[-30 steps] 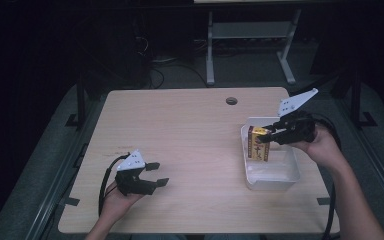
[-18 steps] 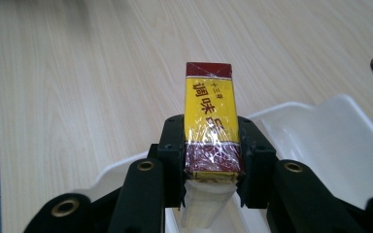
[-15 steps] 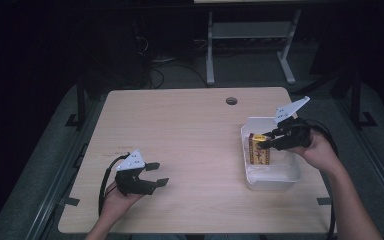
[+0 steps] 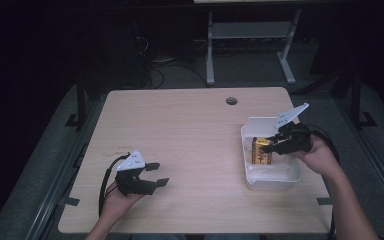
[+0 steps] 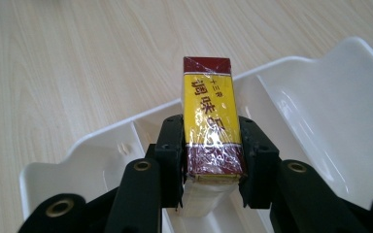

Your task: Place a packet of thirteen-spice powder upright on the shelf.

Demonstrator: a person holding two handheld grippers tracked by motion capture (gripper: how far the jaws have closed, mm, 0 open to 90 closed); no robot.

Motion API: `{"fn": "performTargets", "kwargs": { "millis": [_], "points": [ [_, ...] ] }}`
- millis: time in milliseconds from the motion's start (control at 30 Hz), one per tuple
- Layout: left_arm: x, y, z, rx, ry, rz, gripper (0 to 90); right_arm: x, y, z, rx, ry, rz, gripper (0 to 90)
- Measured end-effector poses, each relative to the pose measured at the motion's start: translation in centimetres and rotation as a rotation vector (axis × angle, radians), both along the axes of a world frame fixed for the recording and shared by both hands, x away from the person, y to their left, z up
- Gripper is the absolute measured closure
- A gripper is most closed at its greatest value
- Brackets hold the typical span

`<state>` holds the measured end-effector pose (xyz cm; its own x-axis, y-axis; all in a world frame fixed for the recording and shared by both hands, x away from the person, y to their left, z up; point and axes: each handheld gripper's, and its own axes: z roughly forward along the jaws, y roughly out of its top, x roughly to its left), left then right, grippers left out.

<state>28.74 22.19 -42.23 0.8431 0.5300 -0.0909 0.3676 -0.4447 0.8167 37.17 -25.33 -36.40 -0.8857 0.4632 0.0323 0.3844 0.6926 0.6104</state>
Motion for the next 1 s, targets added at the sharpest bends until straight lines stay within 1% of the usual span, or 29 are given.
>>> {"fn": "performTargets", "kwargs": {
  "millis": [133,167,333,367,433,500,600,633,800,833,867,1000],
  "points": [
    [0.0,0.0,0.0,0.003,-0.002,-0.001,33.4,-0.3,-0.2,-0.1,-0.021,-0.001,-0.022,63.7],
    [0.0,0.0,0.0,0.003,-0.002,-0.001,33.4,-0.4,-0.4,-0.2,-0.017,-0.008,-0.031,63.5],
    [0.0,-0.1,0.0,0.005,-0.002,-0.002,33.4,-0.8,-1.4,-0.6,-0.014,0.004,-0.083,60.9],
    [-0.1,-0.1,0.0,0.005,-0.001,-0.002,33.4,-0.9,-1.5,-0.7,-0.023,0.008,-0.09,60.3],
    [-0.1,-0.2,0.0,0.005,-0.001,-0.002,33.4,-1.2,-1.7,-0.8,-0.024,-0.003,-0.092,60.0],
    [-0.1,-0.2,0.0,0.005,-0.003,-0.002,33.4,-1.4,-1.8,-1.0,-0.037,-0.003,-0.096,58.4],
    [-0.1,-0.2,0.0,0.008,-0.002,-0.003,33.4,-1.7,-2.1,-1.4,-0.04,0.006,-0.111,58.6],
    [-0.1,-0.2,0.0,0.008,-0.001,-0.003,33.4,-1.8,-2.2,-1.5,-0.048,0.008,-0.114,58.6],
    [-0.1,-0.3,0.0,0.009,0.0,-0.003,33.4,-2.0,-2.2,-1.9,-0.07,0.005,-0.112,58.7],
    [-0.1,-0.3,0.0,0.009,-0.001,-0.003,33.4,-2.0,-2.1,-2.0,-0.091,-0.002,-0.111,60.0],
    [-0.1,-0.3,0.0,0.008,-0.002,-0.002,33.4,-2.0,-2.1,-2.0,-0.091,-0.002,-0.111,60.0],
    [-0.1,-0.2,0.0,0.007,-0.002,-0.002,33.4,-2.0,-1.9,-1.9,-0.123,-0.018,-0.106,59.8]
  ]
}}
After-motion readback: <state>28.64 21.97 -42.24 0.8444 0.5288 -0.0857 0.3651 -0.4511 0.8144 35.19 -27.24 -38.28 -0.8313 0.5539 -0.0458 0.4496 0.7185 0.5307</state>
